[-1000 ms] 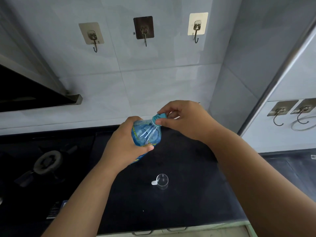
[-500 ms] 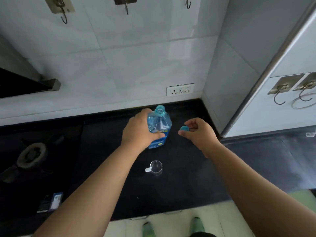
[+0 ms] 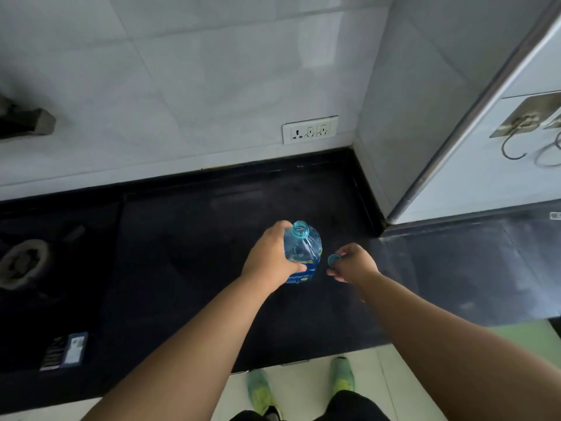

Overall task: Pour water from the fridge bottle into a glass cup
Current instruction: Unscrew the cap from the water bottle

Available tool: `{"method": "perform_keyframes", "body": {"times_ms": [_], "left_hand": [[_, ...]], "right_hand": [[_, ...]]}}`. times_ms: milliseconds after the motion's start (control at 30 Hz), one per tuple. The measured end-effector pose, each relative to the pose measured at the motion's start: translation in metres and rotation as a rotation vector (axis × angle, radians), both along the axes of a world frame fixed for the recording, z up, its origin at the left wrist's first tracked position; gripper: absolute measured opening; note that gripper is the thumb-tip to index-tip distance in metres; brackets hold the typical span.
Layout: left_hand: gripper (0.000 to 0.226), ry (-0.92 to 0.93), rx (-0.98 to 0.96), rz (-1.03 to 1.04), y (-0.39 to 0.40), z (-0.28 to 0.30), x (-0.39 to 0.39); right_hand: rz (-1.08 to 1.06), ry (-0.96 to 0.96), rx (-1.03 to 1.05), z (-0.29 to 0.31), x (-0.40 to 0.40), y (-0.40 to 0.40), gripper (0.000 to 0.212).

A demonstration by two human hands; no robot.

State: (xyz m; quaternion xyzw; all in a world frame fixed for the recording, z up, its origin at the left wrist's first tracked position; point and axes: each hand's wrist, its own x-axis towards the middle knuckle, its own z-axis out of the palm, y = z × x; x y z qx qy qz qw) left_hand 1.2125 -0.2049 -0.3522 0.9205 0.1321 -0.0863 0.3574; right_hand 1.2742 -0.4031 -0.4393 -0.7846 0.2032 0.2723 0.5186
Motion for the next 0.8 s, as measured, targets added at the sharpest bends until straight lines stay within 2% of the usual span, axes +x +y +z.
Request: {"method": "perform_keyframes", "body": {"times_ms": [167, 233, 300, 400, 467, 533, 600, 700, 733, 800], "left_hand": [[0.083, -0.019, -0.035, -0.011, -0.003, -0.009, -0.003], [0.079, -0.02, -0.052, -0.023, -0.005, -0.01, -0.002], [0.08, -0.016, -0.066, -0.029, -0.006, -0.011, -0.002], [0.098, 0.032, -0.07, -0.041, -0.006, -0.011, -0.003], [0.12, 0.123, -0.056, -0.081, -0.001, -0.008, -0.006], [0.13, 0.21, -0.06, -0.081, 0.012, -0.007, -0.012], [0.122, 0.208, -0.028, 0.005, 0.033, -0.014, -0.022], [0.093, 0.221, 0.064, 0.176, 0.066, -0.032, -0.043], [0.083, 0.272, 0.09, 0.192, 0.074, -0.04, -0.052], [0.067, 0.384, 0.111, 0.181, 0.082, -0.055, -0.068]], "right_hand": [[-0.095, 0.067, 0.11, -0.023, -0.001, -0.001, 0.012], [-0.114, 0.093, 0.134, -0.033, -0.002, -0.002, 0.023], [-0.059, 0.103, 0.116, -0.043, -0.001, -0.002, 0.046], [0.13, 0.052, -0.023, -0.044, 0.0, -0.002, 0.077], [0.177, -0.001, -0.108, -0.03, -0.003, 0.0, 0.081], [0.289, -0.13, -0.173, -0.014, -0.007, 0.004, 0.081], [0.389, -0.231, -0.092, 0.003, -0.012, 0.008, 0.095], [0.504, -0.258, 0.026, 0.025, -0.017, 0.017, 0.119], [0.522, -0.256, 0.071, 0.029, -0.018, 0.02, 0.121], [0.499, -0.26, 0.082, 0.034, -0.02, 0.025, 0.109]]}}
